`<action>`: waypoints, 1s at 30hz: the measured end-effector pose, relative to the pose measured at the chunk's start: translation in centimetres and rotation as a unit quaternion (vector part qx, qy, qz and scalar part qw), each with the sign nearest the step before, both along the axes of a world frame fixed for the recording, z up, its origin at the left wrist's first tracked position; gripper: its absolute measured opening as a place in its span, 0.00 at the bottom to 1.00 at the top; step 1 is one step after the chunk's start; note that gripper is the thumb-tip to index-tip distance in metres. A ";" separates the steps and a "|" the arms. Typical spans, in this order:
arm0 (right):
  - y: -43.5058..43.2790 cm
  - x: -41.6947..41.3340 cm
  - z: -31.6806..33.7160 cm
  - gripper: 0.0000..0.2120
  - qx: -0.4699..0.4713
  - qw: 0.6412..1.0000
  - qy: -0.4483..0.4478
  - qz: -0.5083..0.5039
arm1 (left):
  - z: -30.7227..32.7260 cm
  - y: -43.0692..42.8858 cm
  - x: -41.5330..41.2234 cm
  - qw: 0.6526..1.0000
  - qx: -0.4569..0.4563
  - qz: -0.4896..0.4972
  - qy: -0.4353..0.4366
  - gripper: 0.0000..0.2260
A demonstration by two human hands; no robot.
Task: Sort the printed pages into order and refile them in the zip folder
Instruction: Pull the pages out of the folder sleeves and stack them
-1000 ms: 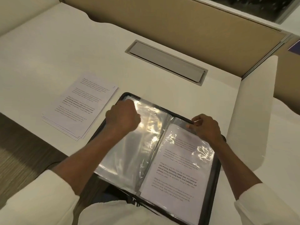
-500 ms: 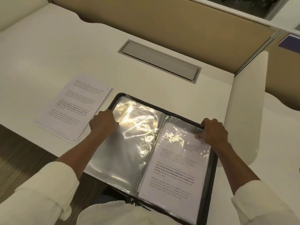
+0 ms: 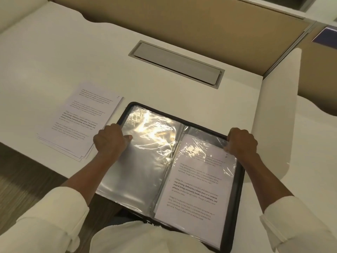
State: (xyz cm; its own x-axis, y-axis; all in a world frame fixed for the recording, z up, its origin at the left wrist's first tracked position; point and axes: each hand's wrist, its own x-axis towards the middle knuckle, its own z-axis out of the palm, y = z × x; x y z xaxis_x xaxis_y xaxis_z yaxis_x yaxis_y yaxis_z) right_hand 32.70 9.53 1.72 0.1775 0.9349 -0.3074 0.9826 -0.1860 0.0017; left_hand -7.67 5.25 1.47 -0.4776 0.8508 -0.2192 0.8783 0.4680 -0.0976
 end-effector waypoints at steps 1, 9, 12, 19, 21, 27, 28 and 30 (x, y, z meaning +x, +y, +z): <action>0.1 0.1 0.4 0.11 -0.008 1.000 0.007 0.009 | 0.1 -0.1 0.5 1.000 0.006 -0.013 0.027 0.29; 1.9 -0.2 5.2 0.08 -0.128 0.976 0.160 0.068 | 3.5 -1.9 10.7 0.985 0.043 -0.156 -0.063 0.25; 2.2 -0.9 7.4 0.10 -0.156 0.957 0.242 0.045 | 4.9 -3.5 15.8 0.961 0.031 -0.188 -0.202 0.28; 2.3 -1.6 9.5 0.07 -0.192 0.906 0.372 0.066 | 6.0 -4.9 22.6 0.932 -0.017 -0.210 -0.295 0.36; 2.4 -1.7 9.3 0.06 -0.204 0.899 0.380 0.070 | 6.0 -4.9 23.0 0.933 -0.017 -0.210 -0.292 0.34; 2.3 -2.2 8.8 0.13 -0.229 0.889 0.395 0.027 | 5.6 -4.9 23.3 0.930 -0.011 -0.217 -0.297 0.21; 2.3 -2.3 8.8 0.16 -0.229 0.887 0.402 0.014 | 5.4 -5.0 23.4 0.929 -0.010 -0.221 -0.296 0.17; 2.5 -2.5 8.7 0.23 -0.229 0.883 0.408 -0.017 | 5.2 -5.3 23.5 0.929 -0.009 -0.224 -0.294 0.14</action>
